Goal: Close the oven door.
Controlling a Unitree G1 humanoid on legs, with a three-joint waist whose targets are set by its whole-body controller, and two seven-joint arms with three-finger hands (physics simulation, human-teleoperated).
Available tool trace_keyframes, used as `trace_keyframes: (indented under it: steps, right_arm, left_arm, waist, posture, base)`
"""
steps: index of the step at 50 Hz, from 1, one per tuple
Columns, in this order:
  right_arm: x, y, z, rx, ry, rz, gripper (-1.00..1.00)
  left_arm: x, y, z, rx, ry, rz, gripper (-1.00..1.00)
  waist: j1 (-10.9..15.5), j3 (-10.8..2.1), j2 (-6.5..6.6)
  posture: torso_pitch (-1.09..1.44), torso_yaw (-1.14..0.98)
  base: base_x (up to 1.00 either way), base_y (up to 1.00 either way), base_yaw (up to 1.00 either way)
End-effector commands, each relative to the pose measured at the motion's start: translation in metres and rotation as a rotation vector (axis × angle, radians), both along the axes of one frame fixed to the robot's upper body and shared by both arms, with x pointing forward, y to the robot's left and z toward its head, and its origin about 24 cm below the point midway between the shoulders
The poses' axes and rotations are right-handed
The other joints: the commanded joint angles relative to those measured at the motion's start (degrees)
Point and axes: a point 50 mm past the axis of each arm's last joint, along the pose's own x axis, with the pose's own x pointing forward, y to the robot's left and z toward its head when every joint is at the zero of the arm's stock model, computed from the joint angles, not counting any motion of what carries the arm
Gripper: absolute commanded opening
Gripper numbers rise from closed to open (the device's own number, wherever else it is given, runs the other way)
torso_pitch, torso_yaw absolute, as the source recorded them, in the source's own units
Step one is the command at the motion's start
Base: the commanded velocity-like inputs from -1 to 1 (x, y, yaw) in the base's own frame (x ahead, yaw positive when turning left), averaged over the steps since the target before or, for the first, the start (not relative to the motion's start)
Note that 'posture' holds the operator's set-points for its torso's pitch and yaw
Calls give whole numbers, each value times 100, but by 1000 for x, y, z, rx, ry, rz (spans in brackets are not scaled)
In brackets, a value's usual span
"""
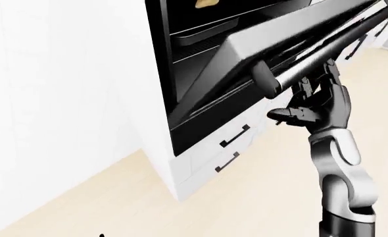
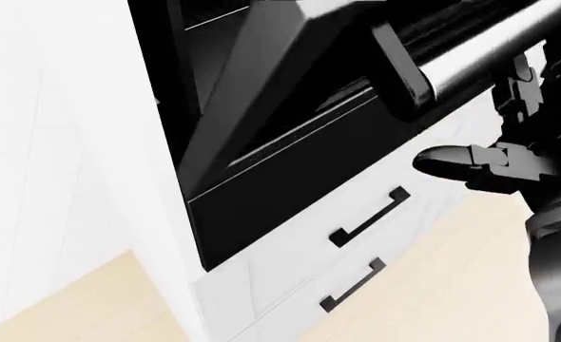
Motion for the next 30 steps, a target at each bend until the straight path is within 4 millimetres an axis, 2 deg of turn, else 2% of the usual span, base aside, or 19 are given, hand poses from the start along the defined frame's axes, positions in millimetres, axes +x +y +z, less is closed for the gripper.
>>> trace_keyframes:
  steps: [1, 9, 17, 21, 30]
  right_arm:
    - [-8, 4, 40, -32, -177, 19, 100]
    - [3, 13, 66, -72, -188, 49, 100]
    - [18, 24, 79, -107, -182, 73, 100]
    - [25, 33, 97, -132, -187, 84, 100]
    - [52, 48, 105, -210, -120, 105, 100]
  left_arm:
    - [3, 5, 4, 28, -35, 2, 100]
    - [3, 4, 4, 28, -34, 1, 100]
    - [4, 4, 4, 27, -36, 0, 100]
    - [5, 4, 4, 26, -37, -1, 100]
    - [4, 4, 4, 27, -36, 0, 100]
  waist:
    - [-3, -133, -19]
    - [4, -107, -4]
    - [7, -81, 4]
    - [-3, -74, 18]
    - [-5, -47, 40]
  posture:
    - [0, 0]
    - [0, 0]
    - [0, 0]
    - [0, 0]
    - [0, 0]
  base:
    - [0, 0, 0]
    - [0, 0, 0]
    - [0, 0, 0]
    - [0, 0, 0]
    - [0, 0, 0]
